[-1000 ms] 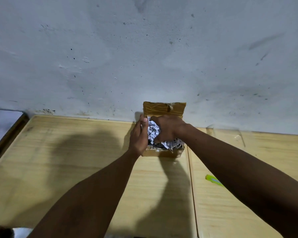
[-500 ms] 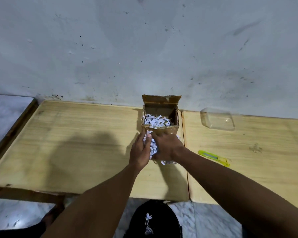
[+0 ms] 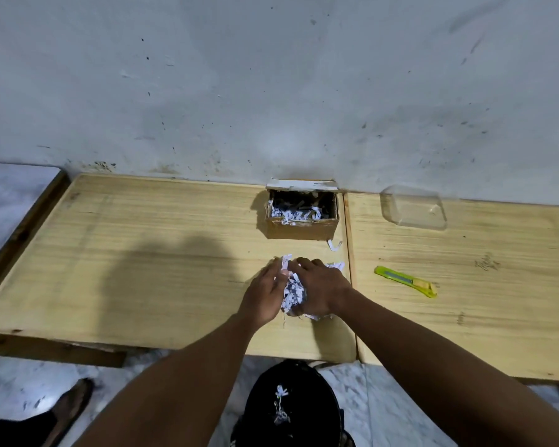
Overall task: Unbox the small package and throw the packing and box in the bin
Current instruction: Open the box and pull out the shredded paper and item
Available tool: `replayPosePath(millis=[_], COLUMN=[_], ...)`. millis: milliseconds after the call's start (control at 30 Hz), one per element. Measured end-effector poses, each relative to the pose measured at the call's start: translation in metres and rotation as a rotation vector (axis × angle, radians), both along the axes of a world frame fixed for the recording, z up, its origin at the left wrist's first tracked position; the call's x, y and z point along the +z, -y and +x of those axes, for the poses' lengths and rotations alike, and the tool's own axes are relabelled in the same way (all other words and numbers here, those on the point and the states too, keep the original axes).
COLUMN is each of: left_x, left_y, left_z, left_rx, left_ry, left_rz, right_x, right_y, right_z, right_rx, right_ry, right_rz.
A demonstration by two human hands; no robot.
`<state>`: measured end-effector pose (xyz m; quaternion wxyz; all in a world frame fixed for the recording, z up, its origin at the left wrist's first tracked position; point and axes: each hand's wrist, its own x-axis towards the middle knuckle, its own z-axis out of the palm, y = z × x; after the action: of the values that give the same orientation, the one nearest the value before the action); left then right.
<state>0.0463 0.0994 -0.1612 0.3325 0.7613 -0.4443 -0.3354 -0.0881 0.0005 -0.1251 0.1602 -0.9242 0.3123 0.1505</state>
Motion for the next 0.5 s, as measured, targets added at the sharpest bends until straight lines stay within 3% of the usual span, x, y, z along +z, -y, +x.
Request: replayPosePath(millis=[133,333,500], left_x=[0.004,0.017,0.024], left_y=[0.0,0.003,0.007], left_z=[0.008,0.018,0.01], left_rx=[-0.044,-0.081,-0.373], left_ry=[0.034,0.226,0.444], left_rz=[-0.009,-0.127,-0.15], right_x=[0.027,0.05,0.03], right_y=[0.016,0.048,0.047], right_z=[-0.015,-0.051,-0.065], right_rx=[-0.027,-0.214,-0.349], right_ry=[-0.068,0.205,0.31], right_rz=[0.04,0.001,0.044])
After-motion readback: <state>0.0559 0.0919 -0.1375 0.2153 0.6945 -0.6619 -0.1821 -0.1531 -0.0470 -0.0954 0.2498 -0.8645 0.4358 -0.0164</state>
